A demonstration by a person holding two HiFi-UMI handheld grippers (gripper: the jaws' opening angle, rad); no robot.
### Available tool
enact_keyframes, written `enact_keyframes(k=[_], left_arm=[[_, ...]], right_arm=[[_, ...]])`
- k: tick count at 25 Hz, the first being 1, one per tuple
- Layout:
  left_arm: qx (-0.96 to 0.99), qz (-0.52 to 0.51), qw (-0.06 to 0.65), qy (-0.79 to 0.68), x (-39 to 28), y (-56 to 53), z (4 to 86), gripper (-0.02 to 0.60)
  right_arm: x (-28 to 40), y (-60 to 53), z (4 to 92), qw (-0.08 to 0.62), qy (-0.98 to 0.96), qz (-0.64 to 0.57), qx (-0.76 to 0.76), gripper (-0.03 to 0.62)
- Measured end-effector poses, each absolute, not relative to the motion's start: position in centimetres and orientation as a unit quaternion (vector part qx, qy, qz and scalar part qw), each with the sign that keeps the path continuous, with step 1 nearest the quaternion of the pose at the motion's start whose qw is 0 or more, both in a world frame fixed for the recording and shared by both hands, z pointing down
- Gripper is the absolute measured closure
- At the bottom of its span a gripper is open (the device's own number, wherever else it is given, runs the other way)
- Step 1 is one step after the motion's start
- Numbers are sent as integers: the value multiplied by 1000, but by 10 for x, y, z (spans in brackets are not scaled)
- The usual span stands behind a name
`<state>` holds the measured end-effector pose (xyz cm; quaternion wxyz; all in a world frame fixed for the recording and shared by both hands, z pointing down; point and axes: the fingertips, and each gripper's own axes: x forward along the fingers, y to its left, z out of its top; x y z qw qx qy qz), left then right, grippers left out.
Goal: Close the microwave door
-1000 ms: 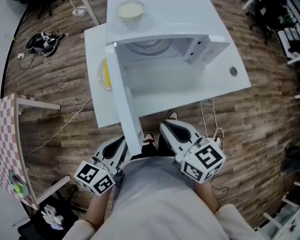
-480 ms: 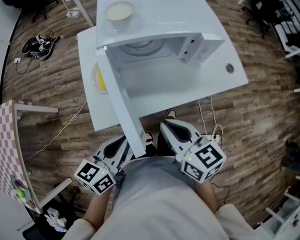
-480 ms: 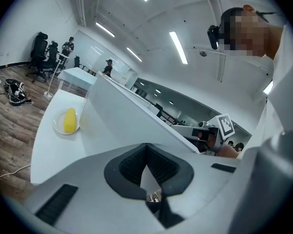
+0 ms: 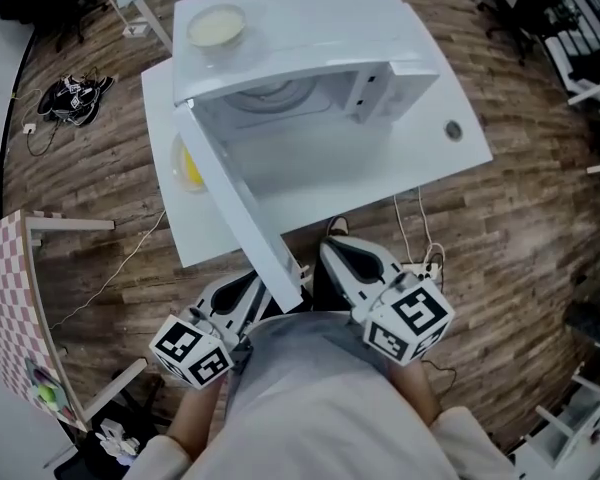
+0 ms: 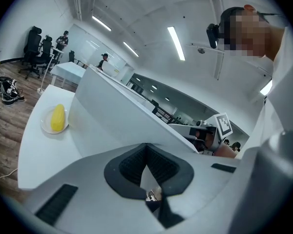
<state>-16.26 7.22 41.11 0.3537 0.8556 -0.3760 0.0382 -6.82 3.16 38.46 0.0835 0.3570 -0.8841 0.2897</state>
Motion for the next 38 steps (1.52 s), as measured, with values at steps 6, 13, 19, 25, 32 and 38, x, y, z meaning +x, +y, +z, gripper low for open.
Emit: enact_keyframes(k=[6, 13, 19, 25, 32, 38], left_arm=[[859, 47, 358, -363, -148, 64, 411, 565], [859, 45, 362, -360, -137, 57, 413, 565], [857, 43, 369, -357, -133, 53, 414, 565], [860, 45, 368, -351, -127, 49, 414, 565], [865, 47, 367, -340, -119, 43, 413, 565], [868, 49, 366, -333, -113, 38, 413, 565]], right_arm=[[-57, 26, 383, 80, -881, 293, 363, 569], [-43, 21, 383, 79, -878, 294, 370, 569], [-39, 17, 383, 80, -877, 297, 370, 569], [-34, 13, 384, 79, -874, 298, 374, 569], [-24, 10, 385, 79, -868, 300, 386, 569], [-18, 6, 385, 77, -865, 303, 394, 569]])
